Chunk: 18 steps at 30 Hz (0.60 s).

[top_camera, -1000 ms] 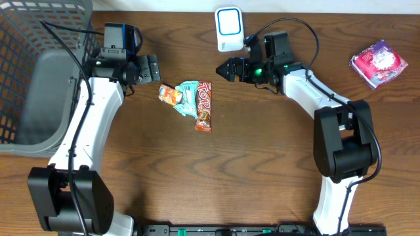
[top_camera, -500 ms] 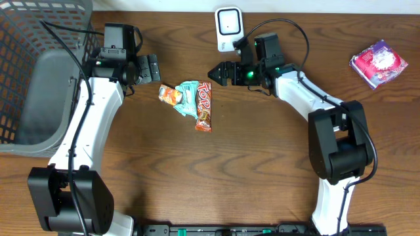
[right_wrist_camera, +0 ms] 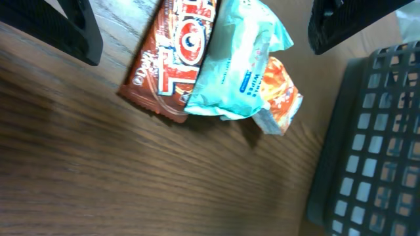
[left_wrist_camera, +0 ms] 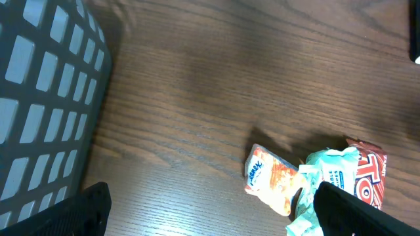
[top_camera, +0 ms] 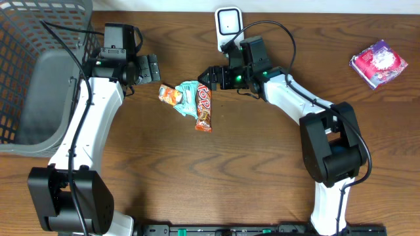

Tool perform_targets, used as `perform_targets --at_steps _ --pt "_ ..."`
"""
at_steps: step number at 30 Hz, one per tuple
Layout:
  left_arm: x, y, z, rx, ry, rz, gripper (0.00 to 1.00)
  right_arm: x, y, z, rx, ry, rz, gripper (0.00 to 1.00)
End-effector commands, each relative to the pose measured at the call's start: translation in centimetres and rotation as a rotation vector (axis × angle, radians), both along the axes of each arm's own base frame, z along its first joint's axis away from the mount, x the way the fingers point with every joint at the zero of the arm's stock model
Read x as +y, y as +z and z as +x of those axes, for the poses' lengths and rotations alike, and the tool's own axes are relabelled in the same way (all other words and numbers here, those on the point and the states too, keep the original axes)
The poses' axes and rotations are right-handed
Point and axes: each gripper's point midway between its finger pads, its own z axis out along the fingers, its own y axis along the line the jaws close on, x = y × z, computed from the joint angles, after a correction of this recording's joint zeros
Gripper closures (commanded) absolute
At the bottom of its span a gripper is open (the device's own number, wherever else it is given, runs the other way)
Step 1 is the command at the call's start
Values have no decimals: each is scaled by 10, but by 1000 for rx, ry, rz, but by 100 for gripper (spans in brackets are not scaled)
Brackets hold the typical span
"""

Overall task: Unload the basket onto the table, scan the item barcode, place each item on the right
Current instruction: 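Move the right gripper back toward the red TOP chocolate bar, then lower the right gripper and grasp the red TOP chocolate bar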

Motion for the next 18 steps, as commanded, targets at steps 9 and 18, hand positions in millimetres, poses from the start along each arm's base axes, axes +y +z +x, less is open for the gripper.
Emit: perform_targets --at_steps 9,18 --pt "4 -5 -1 14 2 14 2 -3 9 -1 14 -21 -9 15" --pt "4 -5 -1 14 2 14 2 -8 14 -7 19 8 -19 24"
